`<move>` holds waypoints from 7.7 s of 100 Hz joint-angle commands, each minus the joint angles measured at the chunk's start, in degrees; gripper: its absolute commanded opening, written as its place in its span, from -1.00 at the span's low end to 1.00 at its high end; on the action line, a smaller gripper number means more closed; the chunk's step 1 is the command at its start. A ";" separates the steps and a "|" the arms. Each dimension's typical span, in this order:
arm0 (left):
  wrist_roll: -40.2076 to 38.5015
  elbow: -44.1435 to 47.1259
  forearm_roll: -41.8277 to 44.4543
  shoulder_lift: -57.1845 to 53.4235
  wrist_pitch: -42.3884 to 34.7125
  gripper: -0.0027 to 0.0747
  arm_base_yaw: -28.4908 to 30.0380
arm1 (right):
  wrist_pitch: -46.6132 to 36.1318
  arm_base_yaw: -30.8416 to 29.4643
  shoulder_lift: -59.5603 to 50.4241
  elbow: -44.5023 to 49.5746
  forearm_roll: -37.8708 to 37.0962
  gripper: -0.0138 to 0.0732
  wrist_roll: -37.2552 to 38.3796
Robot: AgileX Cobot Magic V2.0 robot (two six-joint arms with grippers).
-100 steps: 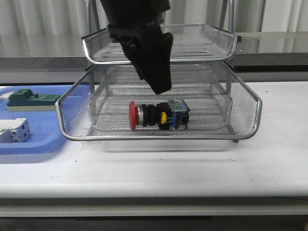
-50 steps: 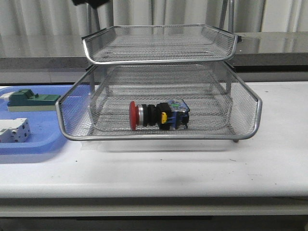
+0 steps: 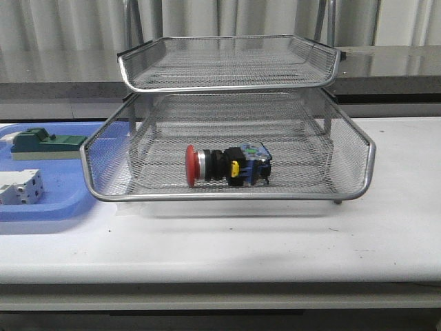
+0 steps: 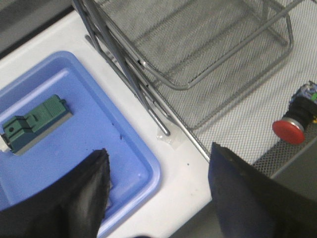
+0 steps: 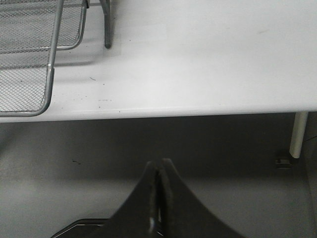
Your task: Place button on rack with both arms
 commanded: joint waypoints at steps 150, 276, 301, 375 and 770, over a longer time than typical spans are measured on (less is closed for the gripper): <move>-0.63 64.04 -17.04 -55.31 -65.73 -0.98 0.09 | -3.25 0.12 0.04 -1.96 -0.65 -0.84 -0.19; -0.63 64.04 -17.04 -55.31 -65.73 -0.98 0.09 | -10.42 14.44 30.97 -1.96 44.82 -0.84 -54.94; -0.63 64.04 -17.04 -55.31 -65.73 -0.98 0.09 | -22.22 24.51 38.61 -1.96 44.08 -0.84 -59.51; -0.63 64.04 -17.04 -55.31 -65.73 -0.98 0.09 | -48.07 35.63 53.30 -3.54 30.24 -0.84 -60.91; -0.63 64.04 -17.04 -55.20 -65.73 -0.98 0.09 | -62.34 -0.27 -27.77 41.62 0.73 -0.82 -9.02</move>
